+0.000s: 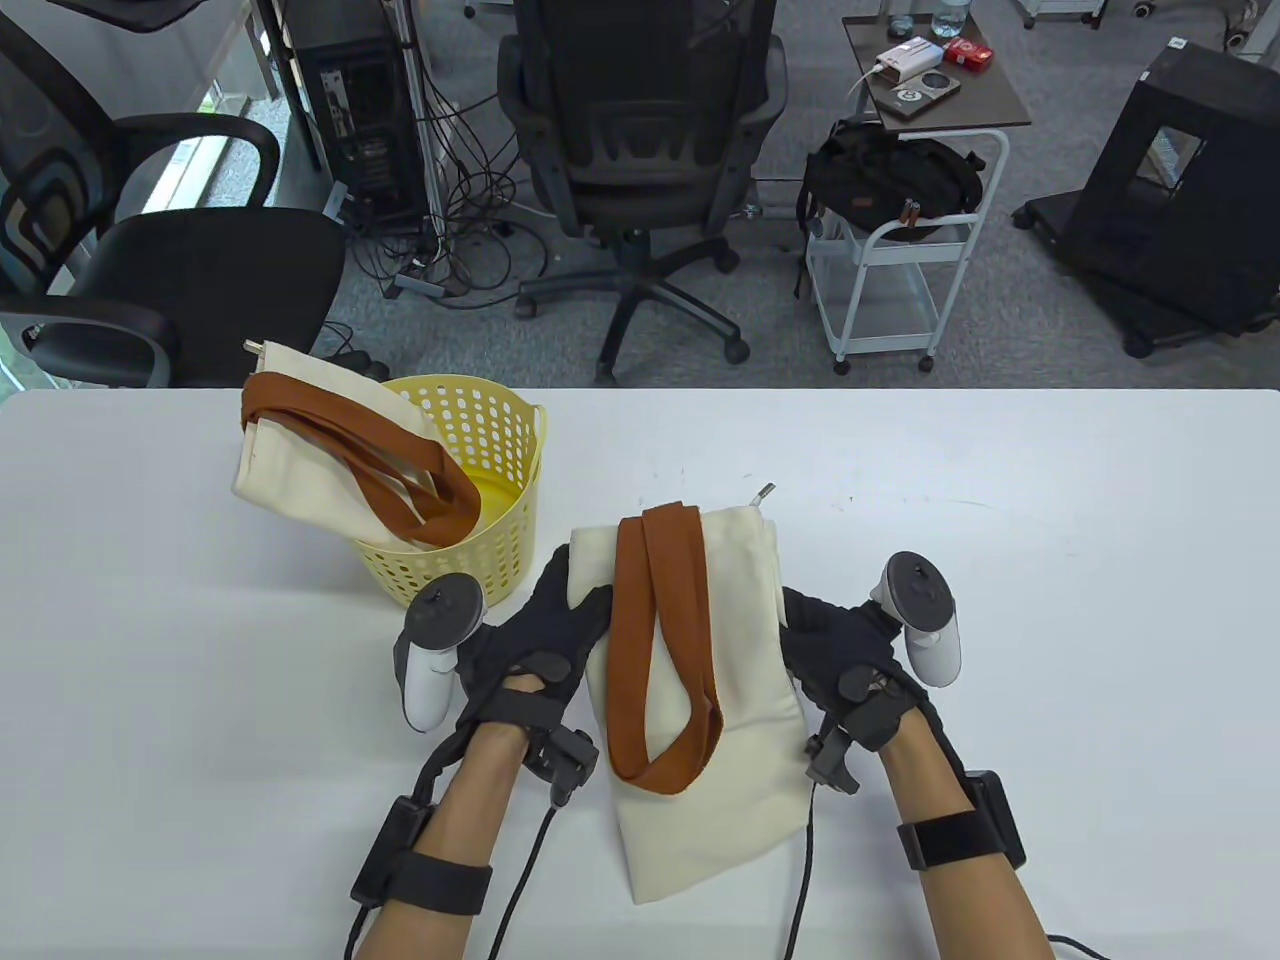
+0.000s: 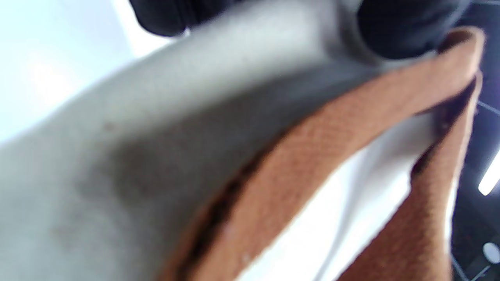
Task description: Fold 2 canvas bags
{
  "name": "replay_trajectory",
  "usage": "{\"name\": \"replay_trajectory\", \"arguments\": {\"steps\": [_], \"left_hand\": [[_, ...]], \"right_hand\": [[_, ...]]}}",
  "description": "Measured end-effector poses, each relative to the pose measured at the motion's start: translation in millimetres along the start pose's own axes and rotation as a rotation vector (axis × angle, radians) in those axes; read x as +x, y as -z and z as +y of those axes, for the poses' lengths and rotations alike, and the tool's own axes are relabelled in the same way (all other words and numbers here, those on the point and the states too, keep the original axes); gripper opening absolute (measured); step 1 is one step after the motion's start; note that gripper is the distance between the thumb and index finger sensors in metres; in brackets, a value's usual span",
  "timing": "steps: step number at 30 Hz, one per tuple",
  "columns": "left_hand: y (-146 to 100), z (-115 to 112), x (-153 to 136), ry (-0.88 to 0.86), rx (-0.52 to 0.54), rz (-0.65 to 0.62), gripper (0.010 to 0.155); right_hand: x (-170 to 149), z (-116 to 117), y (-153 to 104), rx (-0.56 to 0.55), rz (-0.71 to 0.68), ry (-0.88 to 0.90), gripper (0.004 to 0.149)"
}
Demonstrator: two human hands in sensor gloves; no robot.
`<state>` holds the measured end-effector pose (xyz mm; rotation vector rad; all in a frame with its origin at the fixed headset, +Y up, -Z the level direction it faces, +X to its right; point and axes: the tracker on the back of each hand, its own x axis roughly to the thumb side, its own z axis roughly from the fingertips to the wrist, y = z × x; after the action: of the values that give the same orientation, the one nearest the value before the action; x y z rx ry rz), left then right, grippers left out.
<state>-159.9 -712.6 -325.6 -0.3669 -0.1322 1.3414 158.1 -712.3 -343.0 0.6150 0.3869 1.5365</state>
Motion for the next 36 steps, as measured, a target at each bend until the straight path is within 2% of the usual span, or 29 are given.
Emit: {"name": "replay_trajectory", "arguments": {"steps": [3,5,7,8,11,12,15,18,22,23,27,31,33,36], "left_hand": [[-12.8,1.7,25.6,0.153,0.055,-0.064,0.09],[-31.4,2.1,50.4,0.327,0.261,-0.107,0.081],[-49.5,-5.8,79.0,0.563,0.404,-0.215,0.074],[-57.5,-14.7,91.0,0.633,0.415,-0.244,0.071],[-74.6,-42.5,108.5,0.659,0.41,-0.298,0.066],[-80.5,-51.3,116.2,0.757,0.428,-0.334,0.066],[-84.4,-69.7,120.9,0.875,0.406,-0.329,0.065],[-68.3,-80.2,104.0,0.751,0.247,-0.272,0.065],[-49.2,-88.0,77.0,0.607,0.078,-0.136,0.078],[-47.0,-89.0,72.9,0.582,0.068,-0.11,0.081],[-43.6,-89.1,63.7,0.505,0.038,-0.074,0.092],[-42.4,-85.0,55.3,0.357,0.024,-0.062,0.098],[-42.1,-81.3,50.1,0.263,0.037,-0.073,0.097],[-41.3,-75.4,47.5,0.209,0.09,-0.091,0.083]], "right_hand": [[3.2,1.6,0.4,-0.005,-0.005,-0.018,0.047],[4.2,2.1,0.3,-0.005,-0.007,-0.018,0.047],[5.9,1.8,0.1,-0.019,-0.01,-0.034,0.047],[7.2,1.8,0.5,-0.018,-0.013,-0.042,0.047],[9.8,2.8,0.4,-0.043,0.004,-0.076,0.047],[10.8,3.2,0.1,-0.067,0.007,-0.101,0.047],[11.5,3.9,0.1,-0.075,0.011,-0.125,0.047],[13.4,6.9,0.7,-0.093,0.02,-0.154,0.047],[23.1,17.5,0.4,-0.164,0.072,-0.272,0.048],[28.4,22.2,-0.2,-0.208,0.085,-0.364,0.048],[46.6,41.2,-0.1,-0.255,0.069,-0.556,0.048],[64.6,63.1,-1.3,-0.283,0.028,-0.761,0.048],[70.3,71.4,-2.6,-0.303,0.023,-0.814,0.048],[70.9,72.3,-2.5,-0.313,0.019,-0.808,0.049]]}}
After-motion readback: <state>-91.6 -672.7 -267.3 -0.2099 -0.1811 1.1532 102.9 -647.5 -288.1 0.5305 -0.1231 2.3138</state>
